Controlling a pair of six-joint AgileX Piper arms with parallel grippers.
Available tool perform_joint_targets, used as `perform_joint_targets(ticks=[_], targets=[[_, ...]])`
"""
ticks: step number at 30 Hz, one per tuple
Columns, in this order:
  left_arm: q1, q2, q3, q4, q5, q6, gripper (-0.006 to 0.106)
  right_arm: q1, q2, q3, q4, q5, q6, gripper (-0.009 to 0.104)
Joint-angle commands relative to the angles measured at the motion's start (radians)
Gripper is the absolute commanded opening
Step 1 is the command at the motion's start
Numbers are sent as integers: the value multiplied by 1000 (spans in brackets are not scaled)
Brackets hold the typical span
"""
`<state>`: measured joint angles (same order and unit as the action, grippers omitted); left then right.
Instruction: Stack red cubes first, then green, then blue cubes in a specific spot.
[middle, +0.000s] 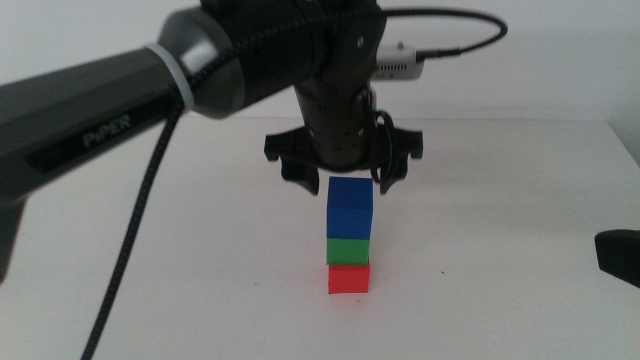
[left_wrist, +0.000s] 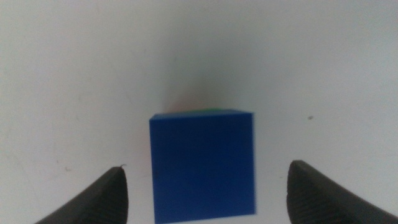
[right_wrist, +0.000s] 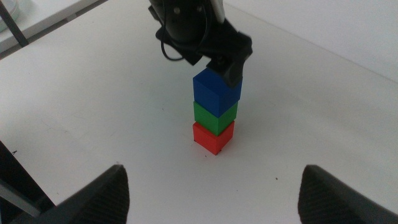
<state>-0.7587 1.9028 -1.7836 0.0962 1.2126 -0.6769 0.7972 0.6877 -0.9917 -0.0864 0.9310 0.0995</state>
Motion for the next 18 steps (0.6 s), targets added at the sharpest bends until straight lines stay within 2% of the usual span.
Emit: perform_joint_targets(ticks=[1,5,11,18], targets=[[1,-26,-30,-7,9,11,83,-8,-2,6,-8,-11,-2,78],[1,-56,-89,17,9,45,83,-8,-2,6,-8,-11,-2,78],[1,-178,-103,49,9,194,84,-8,-2,6,-8,-11,-2,78],[24,-376,-69,111,9,392,92,-8,-2,6,-8,-11,-2,78]])
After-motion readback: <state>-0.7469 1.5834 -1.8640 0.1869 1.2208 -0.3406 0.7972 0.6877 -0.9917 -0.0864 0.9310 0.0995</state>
